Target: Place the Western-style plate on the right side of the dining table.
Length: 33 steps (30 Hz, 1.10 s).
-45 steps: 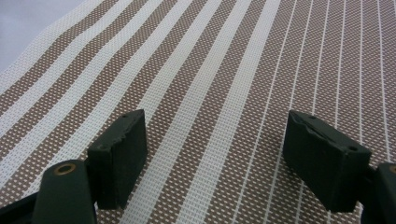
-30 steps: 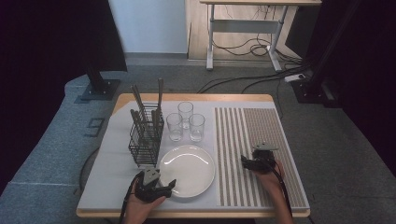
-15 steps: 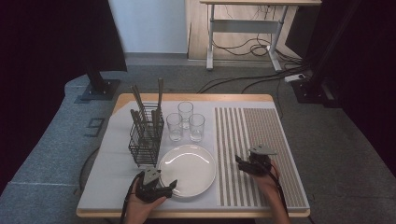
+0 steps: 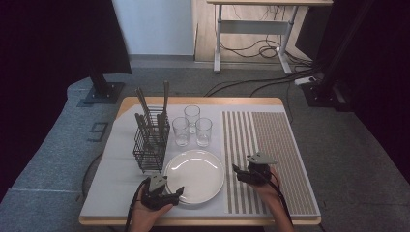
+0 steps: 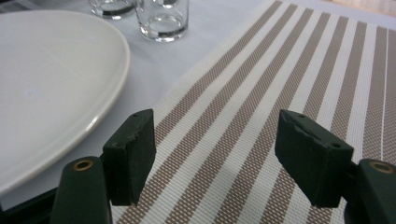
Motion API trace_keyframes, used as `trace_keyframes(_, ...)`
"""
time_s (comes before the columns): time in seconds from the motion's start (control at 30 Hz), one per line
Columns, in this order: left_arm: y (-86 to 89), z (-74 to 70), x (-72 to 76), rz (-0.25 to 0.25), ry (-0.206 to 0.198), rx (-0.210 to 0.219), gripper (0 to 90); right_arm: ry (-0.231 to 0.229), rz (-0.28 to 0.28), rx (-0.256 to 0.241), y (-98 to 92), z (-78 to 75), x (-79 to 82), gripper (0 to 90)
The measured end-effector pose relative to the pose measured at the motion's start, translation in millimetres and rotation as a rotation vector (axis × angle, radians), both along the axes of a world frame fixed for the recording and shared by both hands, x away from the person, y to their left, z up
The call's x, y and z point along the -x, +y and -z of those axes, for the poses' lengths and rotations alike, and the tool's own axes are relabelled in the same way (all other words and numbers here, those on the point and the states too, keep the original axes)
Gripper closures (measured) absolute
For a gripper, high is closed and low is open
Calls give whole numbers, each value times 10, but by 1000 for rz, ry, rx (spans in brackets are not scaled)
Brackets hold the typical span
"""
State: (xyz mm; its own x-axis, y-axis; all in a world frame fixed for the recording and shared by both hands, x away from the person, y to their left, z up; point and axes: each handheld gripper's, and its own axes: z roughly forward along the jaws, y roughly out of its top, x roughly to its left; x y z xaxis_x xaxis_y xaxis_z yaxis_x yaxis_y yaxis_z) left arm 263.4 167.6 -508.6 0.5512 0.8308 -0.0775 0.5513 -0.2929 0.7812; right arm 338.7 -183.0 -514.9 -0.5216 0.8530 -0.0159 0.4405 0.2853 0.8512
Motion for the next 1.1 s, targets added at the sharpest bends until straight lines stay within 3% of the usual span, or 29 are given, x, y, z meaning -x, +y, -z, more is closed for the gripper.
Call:
trace_keyframes(0.13,-5,1,1,2,-1,-1,237,-13,-13,-13,30,-29,32,298)
trace_keyframes(0.47,-20,-2,5,9,5,-3,237,6,-64,-22,224,-9,85,302)
trace_keyframes(0.8,-29,-5,7,12,7,-5,236,-12,-44,-36,302,-23,130,317)
trace_keyframes(1.1,-38,-3,8,14,6,-5,235,-20,-85,-49,397,-64,192,321)
